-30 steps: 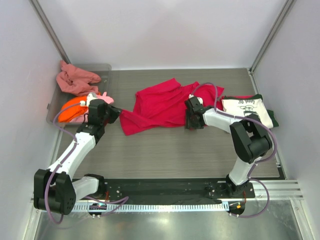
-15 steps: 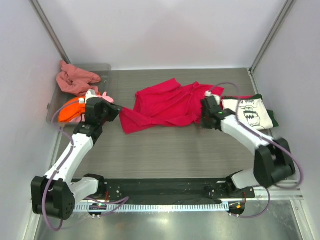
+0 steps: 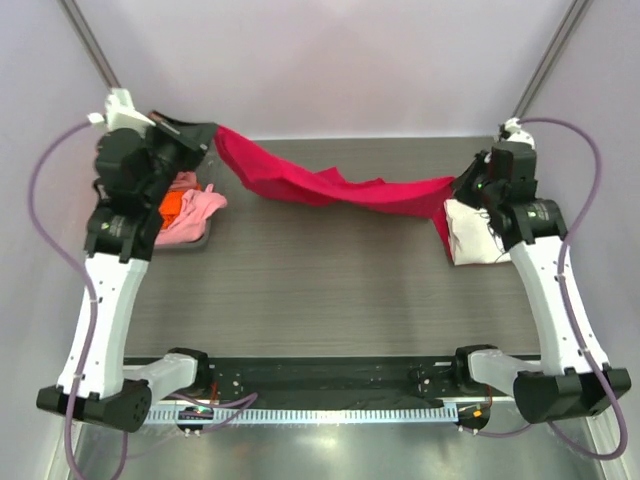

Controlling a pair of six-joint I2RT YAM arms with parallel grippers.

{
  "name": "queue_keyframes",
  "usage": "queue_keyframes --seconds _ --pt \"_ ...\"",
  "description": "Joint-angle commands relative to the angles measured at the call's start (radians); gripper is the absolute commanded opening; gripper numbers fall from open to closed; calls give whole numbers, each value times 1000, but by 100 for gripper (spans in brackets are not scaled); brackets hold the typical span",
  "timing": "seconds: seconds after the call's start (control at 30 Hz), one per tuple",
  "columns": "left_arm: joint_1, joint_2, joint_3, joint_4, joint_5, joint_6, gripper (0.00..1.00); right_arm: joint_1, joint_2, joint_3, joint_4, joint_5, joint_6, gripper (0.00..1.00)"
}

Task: Fold and stack the t-shirts
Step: Flatten the tshirt out

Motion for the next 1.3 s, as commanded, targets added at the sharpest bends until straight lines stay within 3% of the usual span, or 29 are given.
queue_keyframes --seconds 0.0,0.23,0.47,0.57,0.7,0.9,1.03,1.27 --pt "8 -77 155 -19 -19 129 0 1 -101 189 -99 -47 -28 1" --pt "8 -266 252 67 -10 194 0 -1 -265 427 -183 -124 -66 1" --pt "8 -224 445 -49 -18 179 0 1 -295 651 -223 -22 -75 1" --pt "8 -165 446 -58 -18 153 0 1 -270 636 -213 25 -48 1" --pt "8 -52 378 -28 -18 128 0 1 -215 485 -148 34 -11 1" --pt "8 124 281 81 -19 96 0 -1 -37 395 -61 54 11 1" --pt "11 261 409 78 -18 106 0 -1 107 507 -41 47 20 1" --pt "74 531 862 41 28 120 0 -38 339 817 -61 -13 57 1"
